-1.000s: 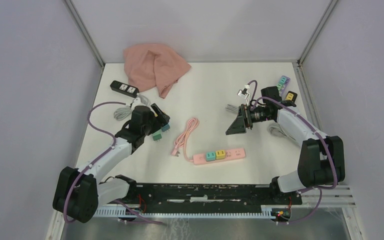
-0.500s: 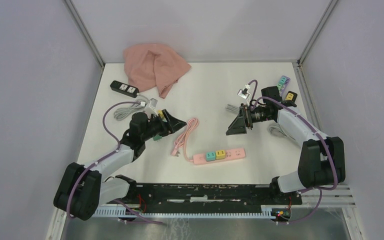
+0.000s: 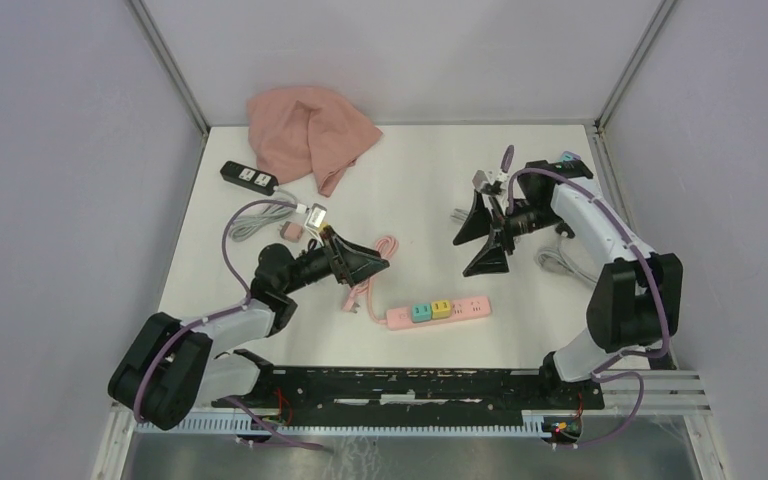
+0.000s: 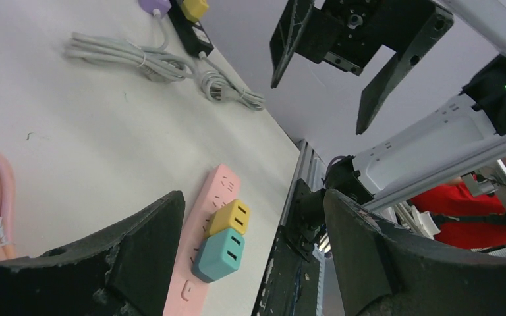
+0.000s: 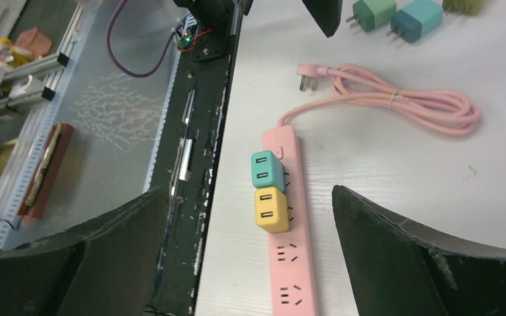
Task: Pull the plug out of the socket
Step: Place the plug at the center of the board, then remove the plug from the socket.
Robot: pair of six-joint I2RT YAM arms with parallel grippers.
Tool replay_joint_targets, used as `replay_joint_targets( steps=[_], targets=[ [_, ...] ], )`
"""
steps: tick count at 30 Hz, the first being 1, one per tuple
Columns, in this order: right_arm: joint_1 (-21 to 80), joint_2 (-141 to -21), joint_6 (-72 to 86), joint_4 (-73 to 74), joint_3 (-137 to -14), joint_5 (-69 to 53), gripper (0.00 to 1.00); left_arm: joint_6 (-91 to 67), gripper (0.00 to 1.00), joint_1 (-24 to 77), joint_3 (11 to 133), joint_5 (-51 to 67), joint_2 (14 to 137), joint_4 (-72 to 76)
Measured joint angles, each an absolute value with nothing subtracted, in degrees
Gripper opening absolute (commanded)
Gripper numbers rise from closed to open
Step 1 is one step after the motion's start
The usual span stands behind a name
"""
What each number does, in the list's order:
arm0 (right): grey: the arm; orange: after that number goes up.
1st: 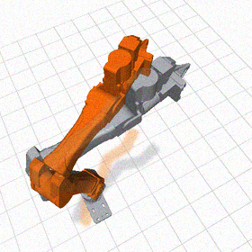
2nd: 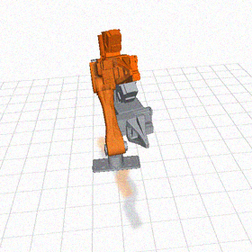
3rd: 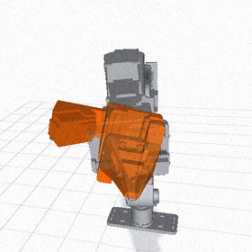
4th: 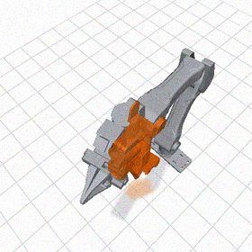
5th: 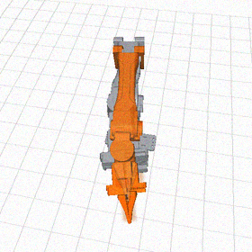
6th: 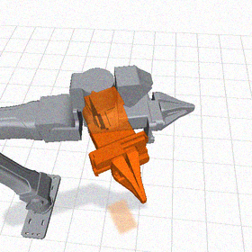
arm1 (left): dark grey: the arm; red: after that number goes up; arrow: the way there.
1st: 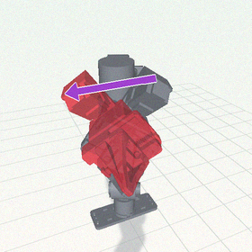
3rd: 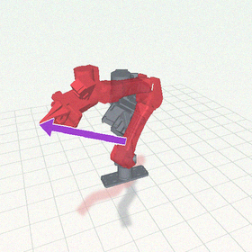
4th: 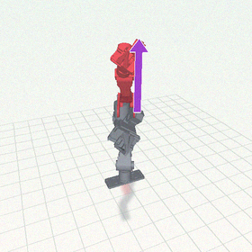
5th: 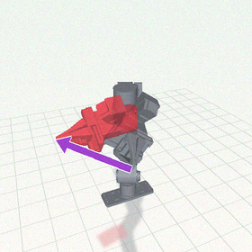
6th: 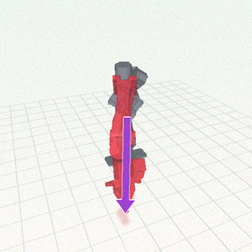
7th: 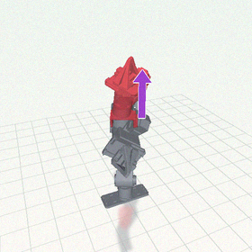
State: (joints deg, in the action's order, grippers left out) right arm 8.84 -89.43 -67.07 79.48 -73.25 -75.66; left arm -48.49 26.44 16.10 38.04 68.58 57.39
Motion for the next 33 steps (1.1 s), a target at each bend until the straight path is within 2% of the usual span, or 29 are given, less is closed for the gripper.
replay_joint_targets(
  steps=[3, 6, 12, 16, 21, 25, 28, 30, 33],
  targets=[
    [10.2, -92.1, -76.0, 85.4, -76.7, -75.5, 1.0, -48.7, 0.84, 26.6, 16.0, 39.1, 68.9, 59.9],
    [12.7, -91.8, -73.2, 85.6, -76.8, -73.6, 1.0, -48.4, 0.84, 26.8, 15.9, 39.1, 68.3, 59.5],
    [21.5, -79.2, -44.0, 56.4, -63.6, -54.8, 1.0, -42.6, 0.86, 28.4, 15.7, 35.9, 61.8, 50.5],
    [22.4, -73.5, -37.6, 45.3, -58.6, -53.4, 1.0, -37.5, 0.87, 30.5, 13.1, 32.4, 57.6, 48.6],
    [26.0, -72.6, -38.0, 38.7, -51.7, -51.5, 0.98, -29.9, 0.87, 37.0, 7.4, 28.4, 57.3, 52.6],
    [29.1, -73.2, -42.2, 36.8, -50.0, -48.5, 0.9, -21.7, 0.86, 44.4, 5.5, 25.5, 59.4, 56.2],
    [30.6, -73.2, -46.9, 35.9, -47.9, -46.9, 0.76, -15.3, 0.86, 48.4, 5.3, 24.3, 61.3, 57.6],
    [31.7, -73.2, -49.5, 35.9, -46.5, -45.5, 0.62, -10.8, 0.83, 49.9, 5.3, 23.9, 62.8, 58.0],
    [33.3, -74.2, -51.6, 35.8, -46.2, -43.5, 0.54, -5.0, 0.78, 51.9, 6.1, 23.4, 65.6, 57.0]
  ],
)
